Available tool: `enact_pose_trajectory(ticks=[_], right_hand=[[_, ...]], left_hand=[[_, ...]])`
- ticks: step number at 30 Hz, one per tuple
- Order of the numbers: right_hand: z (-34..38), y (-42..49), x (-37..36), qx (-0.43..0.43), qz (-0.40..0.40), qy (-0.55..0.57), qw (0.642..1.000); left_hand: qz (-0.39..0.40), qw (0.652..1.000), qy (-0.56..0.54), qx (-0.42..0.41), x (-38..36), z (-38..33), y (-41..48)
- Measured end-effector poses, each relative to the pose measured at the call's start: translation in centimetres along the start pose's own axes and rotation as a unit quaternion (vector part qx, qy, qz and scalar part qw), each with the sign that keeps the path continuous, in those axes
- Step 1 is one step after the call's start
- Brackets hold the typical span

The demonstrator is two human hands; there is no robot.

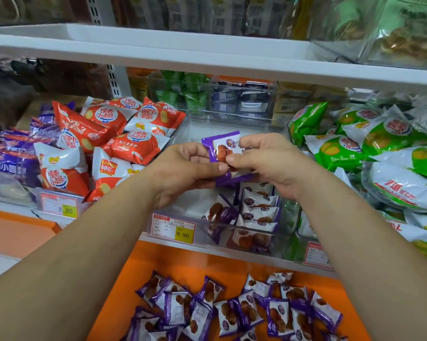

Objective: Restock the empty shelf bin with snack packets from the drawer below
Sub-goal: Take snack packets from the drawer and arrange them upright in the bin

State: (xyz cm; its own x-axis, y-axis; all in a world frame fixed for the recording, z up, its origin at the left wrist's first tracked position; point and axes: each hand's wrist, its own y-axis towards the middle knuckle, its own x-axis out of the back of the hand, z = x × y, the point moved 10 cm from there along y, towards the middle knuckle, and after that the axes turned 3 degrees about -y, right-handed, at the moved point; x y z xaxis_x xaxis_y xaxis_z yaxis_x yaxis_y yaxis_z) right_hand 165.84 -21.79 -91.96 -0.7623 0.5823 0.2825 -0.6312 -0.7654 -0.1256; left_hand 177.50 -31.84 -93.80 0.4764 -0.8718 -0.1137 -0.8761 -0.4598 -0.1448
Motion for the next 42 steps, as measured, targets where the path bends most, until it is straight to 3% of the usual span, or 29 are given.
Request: enact_pose_trajectory(ticks=[2,4,7,10,15,22,28,31,34,42], right_hand=[[0.3,-0.1,0.7,0.020,-0.036,-0.003,0.999],[1.2,-0.1,1.2,0.059,-0.065,-0.053,0.995],[1.5,-0.1,1.2,0.075,-0.072,-0.121,0.987],[0.8,0.3,1.3,0.066,-0.081,-0.169,0.980],[1.1,0.2,1.9,0.074,-0.115,-0.189,0.972],[1.7,0.6,0.7,0.084,-0.106,-0.290,0.948],[3.2,4.0,-4.3,0.079,-0.005,-0.413,0.907],[2.2,5.3,-5.7,0.076,0.045,-0.464,0.881],[0.5,6.2,-5.1,0.063,0.045,-0.519,0.852],[-0.5,6.1,-3.8,0.084,0.031,-0.543,0.835]], left_hand=[[0.015,0.999,0.037,0.007,-0.3,0.0,-0.2],[0.023,0.980,0.195,0.017,-0.2,0.8,-0.2],[0.029,0.905,0.420,0.060,0.2,2.8,0.0],[0.050,0.857,0.500,0.115,0.0,4.4,0.1],[0.051,0.819,0.560,0.113,-0.7,4.1,-0.1],[0.047,0.821,0.559,0.102,0.2,0.8,-1.2],[0.044,0.735,0.676,0.011,-2.2,-1.4,-1.3],[0.025,0.715,0.698,0.025,-1.1,-0.6,-0.2],[0.010,0.715,0.699,0.021,-0.8,0.5,0.6],[-0.033,0.801,0.596,-0.052,-0.3,1.3,3.2]])
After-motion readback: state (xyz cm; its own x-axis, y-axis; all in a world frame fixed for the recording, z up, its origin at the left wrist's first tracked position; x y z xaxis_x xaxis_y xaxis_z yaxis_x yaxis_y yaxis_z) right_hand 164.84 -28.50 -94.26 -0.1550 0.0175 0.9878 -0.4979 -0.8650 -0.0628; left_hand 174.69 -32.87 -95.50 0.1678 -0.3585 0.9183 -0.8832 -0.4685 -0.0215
